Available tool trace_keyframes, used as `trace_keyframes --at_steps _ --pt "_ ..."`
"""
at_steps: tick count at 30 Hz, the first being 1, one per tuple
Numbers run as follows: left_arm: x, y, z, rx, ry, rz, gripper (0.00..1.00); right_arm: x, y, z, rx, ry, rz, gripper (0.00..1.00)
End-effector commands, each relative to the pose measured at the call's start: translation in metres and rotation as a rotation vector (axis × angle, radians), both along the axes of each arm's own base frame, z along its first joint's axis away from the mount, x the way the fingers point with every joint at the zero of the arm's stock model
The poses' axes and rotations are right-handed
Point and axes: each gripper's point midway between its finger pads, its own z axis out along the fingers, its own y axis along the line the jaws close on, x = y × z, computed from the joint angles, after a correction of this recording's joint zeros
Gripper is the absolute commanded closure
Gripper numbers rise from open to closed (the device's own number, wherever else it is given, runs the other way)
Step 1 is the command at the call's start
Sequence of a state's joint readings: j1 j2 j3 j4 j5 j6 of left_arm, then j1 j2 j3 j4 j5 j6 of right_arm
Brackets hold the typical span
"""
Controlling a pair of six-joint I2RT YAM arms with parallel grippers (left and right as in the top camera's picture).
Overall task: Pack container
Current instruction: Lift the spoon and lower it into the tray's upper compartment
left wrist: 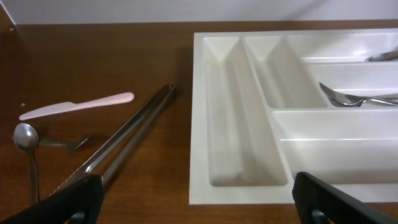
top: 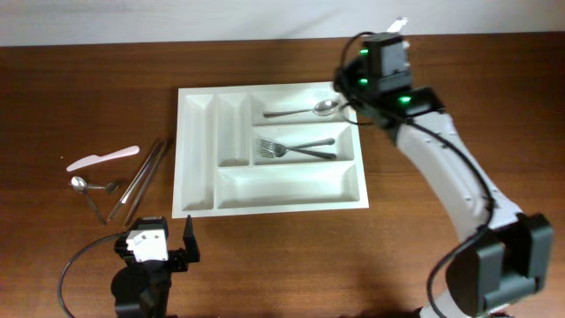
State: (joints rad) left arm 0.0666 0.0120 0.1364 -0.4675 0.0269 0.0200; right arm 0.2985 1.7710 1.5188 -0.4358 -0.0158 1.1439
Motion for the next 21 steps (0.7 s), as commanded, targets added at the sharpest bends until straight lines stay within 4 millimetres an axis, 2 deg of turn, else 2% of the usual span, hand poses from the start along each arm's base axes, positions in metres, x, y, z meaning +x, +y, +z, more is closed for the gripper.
trace_keyframes --at_steps 1,6,8,11,16,21 --pt "0.0 -0.001 0.0 0.016 0.0 -0.013 0.01 0.012 0.026 -0.006 0.134 0.006 -0.103 0.96" --pt "0.0 -0.001 0.0 0.016 0.0 -0.013 0.01 0.023 0.063 -0.03 0.236 0.024 -0.106 0.96" --pt "0.0 -0.001 0.0 0.016 0.0 -0.013 0.01 0.023 0.082 -0.047 0.248 0.043 -0.088 0.96" --pt "0.0 -0.001 0.0 0.016 0.0 -0.013 0.01 0.018 0.098 -0.062 0.242 0.068 -0.068 0.96" --pt "0.0 -0.001 0.0 0.016 0.0 -0.013 0.01 0.014 0.108 -0.083 0.237 0.111 -0.074 0.96" --pt "0.0 -0.001 0.0 0.016 0.0 -0.013 0.01 0.011 0.106 -0.093 0.219 0.141 -0.08 0.96"
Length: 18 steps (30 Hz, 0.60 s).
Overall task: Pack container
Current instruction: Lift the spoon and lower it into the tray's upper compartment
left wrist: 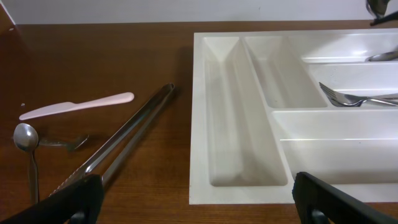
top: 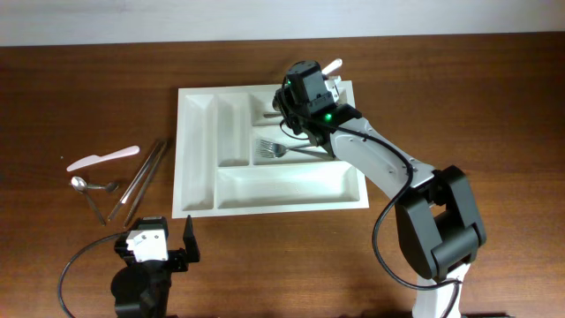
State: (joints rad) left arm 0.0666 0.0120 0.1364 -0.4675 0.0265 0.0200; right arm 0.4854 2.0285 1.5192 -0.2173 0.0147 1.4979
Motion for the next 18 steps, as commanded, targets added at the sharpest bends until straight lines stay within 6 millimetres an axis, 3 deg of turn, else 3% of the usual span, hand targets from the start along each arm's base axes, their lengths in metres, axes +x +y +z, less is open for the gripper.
trace_keyframes --at_steps 1,5,9,18 --pt "0.0 -0.001 0.0 0.016 0.0 -0.013 0.01 0.001 -0.005 -0.003 -0.011 0.02 -0.039 0.96" --pt "0.0 -0.001 0.0 0.016 0.0 -0.014 0.01 -0.011 -0.021 -0.024 -0.016 0.137 -0.152 0.96" --pt "0.0 -0.001 0.0 0.015 0.0 -0.014 0.01 -0.014 -0.018 -0.039 0.023 0.193 -0.185 0.96" --pt "0.0 -0.001 0.0 0.016 0.0 -0.014 0.01 -0.008 -0.003 -0.037 0.071 0.162 -0.162 0.96"
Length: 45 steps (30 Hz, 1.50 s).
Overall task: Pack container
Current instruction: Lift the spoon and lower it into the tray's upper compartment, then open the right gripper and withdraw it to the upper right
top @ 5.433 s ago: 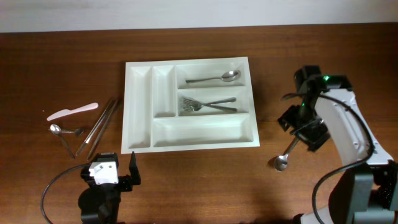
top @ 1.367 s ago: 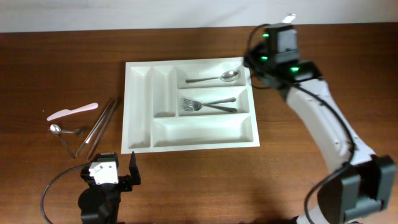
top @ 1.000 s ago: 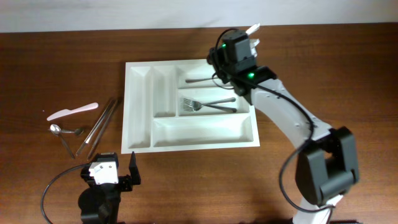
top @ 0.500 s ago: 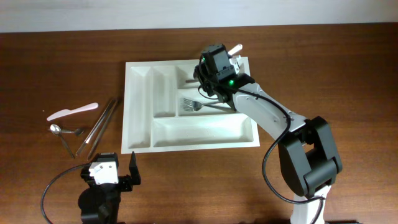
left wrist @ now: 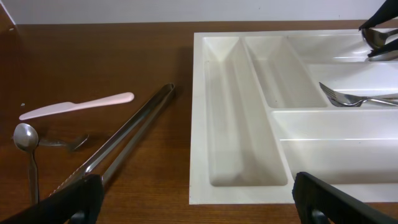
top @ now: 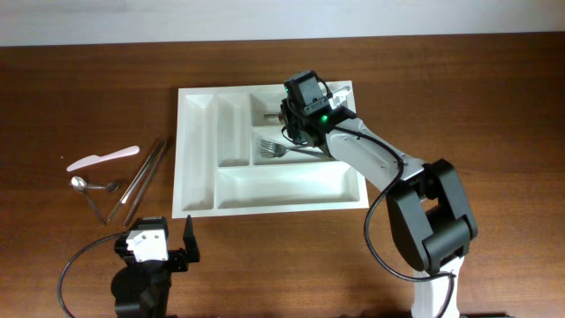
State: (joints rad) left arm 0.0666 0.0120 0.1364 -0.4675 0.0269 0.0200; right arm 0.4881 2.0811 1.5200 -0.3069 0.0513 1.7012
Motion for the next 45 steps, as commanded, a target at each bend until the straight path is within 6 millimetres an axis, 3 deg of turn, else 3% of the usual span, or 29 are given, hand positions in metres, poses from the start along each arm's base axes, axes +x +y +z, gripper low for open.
trace_keyframes --at_steps 1,4,8,16,21,26,30,39,45 --pt "0.0 -0.001 0.0 0.016 0.0 -0.013 0.01 0.004 0.009 0.009 0.026 -0.026 -0.002 0.96" --pt "0.0 -0.001 0.0 0.016 0.0 -0.013 0.01 0.007 0.011 0.012 0.035 -0.045 -0.002 0.93" --pt "0.0 -0.001 0.0 0.016 0.0 -0.013 0.01 0.009 0.012 0.014 0.041 -0.055 -0.002 0.64" --pt "0.0 -0.001 0.0 0.016 0.0 -0.013 0.01 0.01 0.014 0.017 0.037 -0.07 0.015 0.4" --pt "0.0 -0.001 0.0 0.016 0.0 -0.013 0.01 0.022 0.024 0.035 -0.015 -0.205 0.141 0.04" --pt "0.0 -0.001 0.0 0.016 0.0 -0.013 0.01 0.035 0.017 0.062 -0.181 -0.369 0.351 0.01" --pt "0.0 -0.001 0.0 0.016 0.0 -0.013 0.01 0.038 -0.034 0.079 -0.445 -0.363 0.462 0.01" --pt "0.0 -0.001 0.0 0.016 0.0 -0.013 0.01 0.04 -0.212 0.138 -1.031 -0.208 0.412 0.01" --pt "0.0 -0.001 0.0 0.016 0.0 -0.013 0.01 0.01 -0.325 0.139 -1.263 0.075 0.312 0.01"
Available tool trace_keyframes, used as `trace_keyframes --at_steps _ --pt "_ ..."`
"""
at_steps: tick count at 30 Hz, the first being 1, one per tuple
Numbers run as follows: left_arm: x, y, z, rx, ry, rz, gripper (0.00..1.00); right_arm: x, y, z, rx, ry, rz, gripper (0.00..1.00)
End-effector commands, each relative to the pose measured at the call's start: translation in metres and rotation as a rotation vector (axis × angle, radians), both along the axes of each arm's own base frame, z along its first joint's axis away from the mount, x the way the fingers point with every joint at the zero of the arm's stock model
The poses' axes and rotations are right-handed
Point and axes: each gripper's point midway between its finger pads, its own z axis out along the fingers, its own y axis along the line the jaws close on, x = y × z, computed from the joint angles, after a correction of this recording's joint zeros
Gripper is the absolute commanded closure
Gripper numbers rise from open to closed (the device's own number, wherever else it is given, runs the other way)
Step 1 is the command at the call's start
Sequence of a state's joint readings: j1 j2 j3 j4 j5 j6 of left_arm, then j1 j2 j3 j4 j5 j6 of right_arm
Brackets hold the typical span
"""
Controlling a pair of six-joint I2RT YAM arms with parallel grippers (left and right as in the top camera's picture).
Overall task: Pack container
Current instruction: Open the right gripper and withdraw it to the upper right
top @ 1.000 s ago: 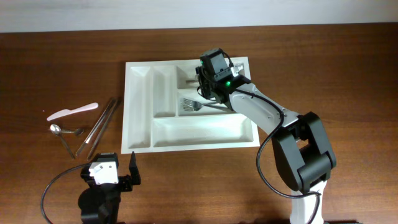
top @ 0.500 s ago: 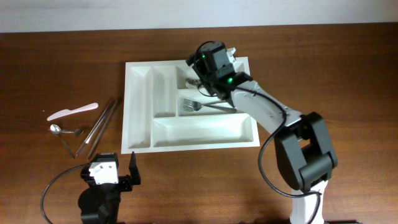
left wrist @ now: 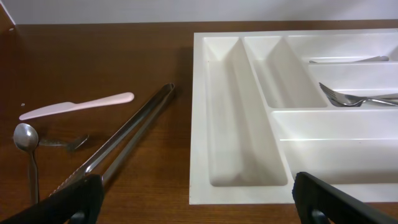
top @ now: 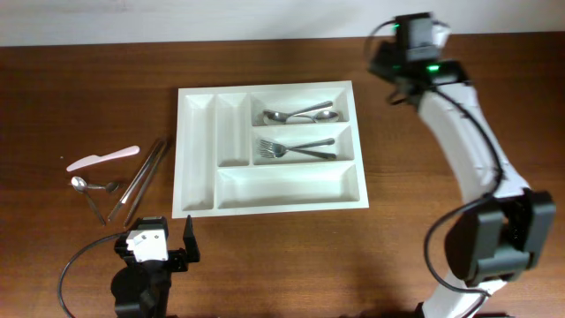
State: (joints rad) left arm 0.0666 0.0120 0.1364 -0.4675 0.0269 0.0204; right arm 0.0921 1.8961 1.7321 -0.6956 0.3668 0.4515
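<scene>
The white cutlery tray [top: 199, 150] lies mid-table. Its top right compartment holds two spoons [top: 300, 115]; the one below holds forks [top: 296, 148]. In the left wrist view the tray [left wrist: 199, 124] shows with the forks [left wrist: 354, 98] and a spoon handle [left wrist: 348, 60]. Left of the tray lie a pink knife [top: 103, 158], metal tongs [top: 141, 177] and a small spoon [top: 82, 185]. My left gripper [top: 163, 249] rests open at the near edge, holding nothing [left wrist: 199, 208]. My right gripper [top: 408, 35] is raised beyond the tray's far right corner; its fingers are hidden.
A second small utensil [top: 110, 186] lies beside the small spoon. In the left wrist view the knife [left wrist: 78, 106], tongs [left wrist: 118, 140] and small spoon [left wrist: 25, 137] lie on bare wood left of the tray. The tray's two narrow left compartments and its long front one hold nothing.
My right gripper was down in the tray's top right compartment; now it is up past the far right corner. A second spoon lies in that compartment. The left arm has not moved.
My right gripper first stood above the tray's far right corner, with one spoon in the top right compartment. Then it was over that compartment, then low inside it. Now it is back at the far right, and two spoons lie there.
</scene>
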Motion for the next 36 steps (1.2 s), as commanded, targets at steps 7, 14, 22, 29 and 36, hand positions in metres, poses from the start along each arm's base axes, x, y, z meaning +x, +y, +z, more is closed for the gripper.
trace_keyframes --at_steps 7,14,22,29,36 --pt "0.0 -0.001 0.0 0.015 0.0 -0.013 0.01 -0.051 -0.143 0.002 -0.248 0.171 -0.272 0.01" --pt "0.0 -0.001 0.0 0.015 0.0 -0.013 0.01 -0.058 -0.17 -0.014 -0.065 0.176 -0.244 0.01" --pt "0.005 0.009 0.019 -0.024 -0.086 0.06 0.01 -0.059 -0.175 -0.018 0.004 0.164 -0.226 0.01" --pt "-0.002 0.016 0.063 -0.017 -0.112 0.107 0.01 -0.059 -0.175 -0.018 0.004 0.164 -0.226 0.01" --pt "0.013 0.018 0.117 -0.018 0.162 0.113 0.01 -0.059 -0.175 -0.018 0.004 0.164 -0.226 0.01"
